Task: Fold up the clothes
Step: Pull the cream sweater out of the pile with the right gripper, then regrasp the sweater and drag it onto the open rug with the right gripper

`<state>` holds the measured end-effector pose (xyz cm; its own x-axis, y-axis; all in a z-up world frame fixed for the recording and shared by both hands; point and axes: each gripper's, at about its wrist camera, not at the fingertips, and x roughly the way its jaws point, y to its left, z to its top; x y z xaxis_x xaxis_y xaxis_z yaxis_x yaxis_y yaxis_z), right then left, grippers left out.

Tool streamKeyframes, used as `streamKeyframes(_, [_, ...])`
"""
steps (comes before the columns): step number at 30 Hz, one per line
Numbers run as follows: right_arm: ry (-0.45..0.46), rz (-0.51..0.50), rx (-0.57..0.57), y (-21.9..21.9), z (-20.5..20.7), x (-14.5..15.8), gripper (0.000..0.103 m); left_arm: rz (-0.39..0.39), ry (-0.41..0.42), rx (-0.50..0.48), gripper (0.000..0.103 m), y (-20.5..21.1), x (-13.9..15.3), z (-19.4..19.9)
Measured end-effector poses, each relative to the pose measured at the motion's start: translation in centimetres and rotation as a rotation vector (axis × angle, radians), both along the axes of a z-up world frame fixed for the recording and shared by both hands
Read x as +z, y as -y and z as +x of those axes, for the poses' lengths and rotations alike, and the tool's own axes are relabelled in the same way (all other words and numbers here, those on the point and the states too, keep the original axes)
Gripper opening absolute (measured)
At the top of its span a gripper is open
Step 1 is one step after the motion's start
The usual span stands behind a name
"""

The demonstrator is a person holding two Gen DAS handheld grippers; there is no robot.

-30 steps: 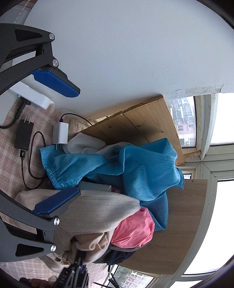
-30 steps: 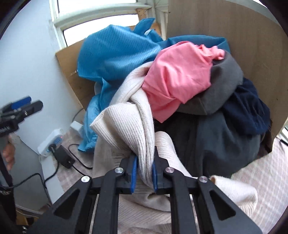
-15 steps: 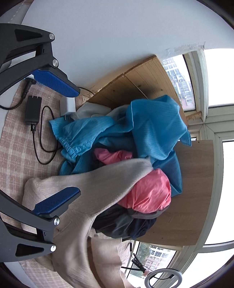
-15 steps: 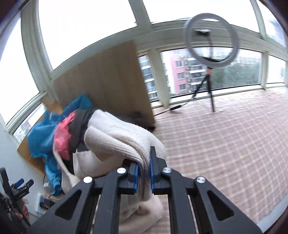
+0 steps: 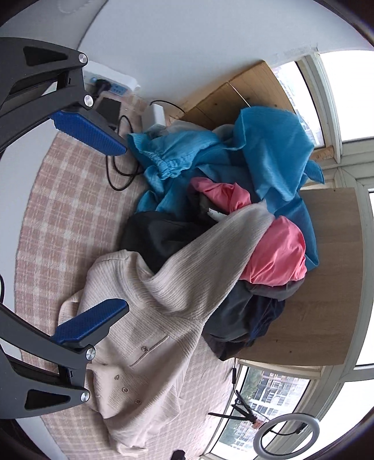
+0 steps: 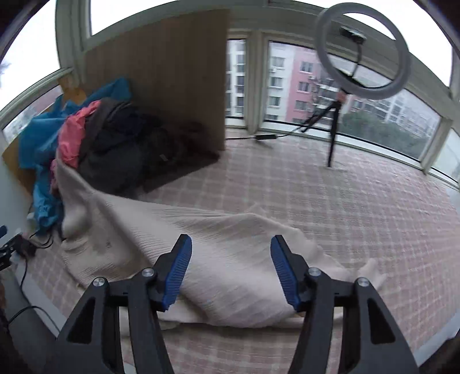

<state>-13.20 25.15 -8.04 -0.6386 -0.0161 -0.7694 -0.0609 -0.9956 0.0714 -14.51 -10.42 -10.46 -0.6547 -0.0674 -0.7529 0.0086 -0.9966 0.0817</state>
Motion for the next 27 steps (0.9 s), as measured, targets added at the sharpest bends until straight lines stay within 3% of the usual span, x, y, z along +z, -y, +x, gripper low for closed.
streamKeyframes(3, [0.055,-0.084,0.326,9.0,-2.2,-3.3,0.059,-0.001,0.007,0.110,0.100,0.6,0.1,2.7])
streamKeyframes(6, [0.117,0.002,0.566,17.7,-2.8,-7.9,0.061,-0.018,0.022,0.186,0.100,1.9,0.1,5.2])
streamKeyframes(9, [0.141,0.140,0.696,24.0,-3.3,-12.2,0.061,-0.045,0.037,0.236,0.100,3.9,0.0,6.7])
streamKeyframes(13, [0.104,0.262,0.725,28.6,-4.7,-15.5,0.061,-0.063,0.052,0.287,0.100,7.1,-0.1,6.8])
streamKeyframes(15, [0.099,0.264,0.734,29.1,-5.2,-16.2,0.060,-0.055,0.045,0.299,0.100,8.4,0.0,6.4])
streamKeyframes(16, [0.099,0.256,0.733,29.1,-5.4,-16.2,0.040,-0.050,0.040,0.304,0.100,9.0,0.1,6.1])
streamKeyframes(17, [0.103,0.224,0.720,28.3,-5.7,-15.4,0.010,-0.044,0.036,0.301,0.100,9.4,0.2,5.7])
streamKeyframes(21, [0.048,0.045,0.607,22.9,-5.9,-10.2,0.009,-0.068,0.003,0.247,0.100,9.4,1.1,3.2])
streamKeyframes(27, [-0.142,-0.062,0.281,8.8,-2.0,0.6,0.008,-0.061,-0.041,0.110,0.100,6.0,2.6,-0.9])
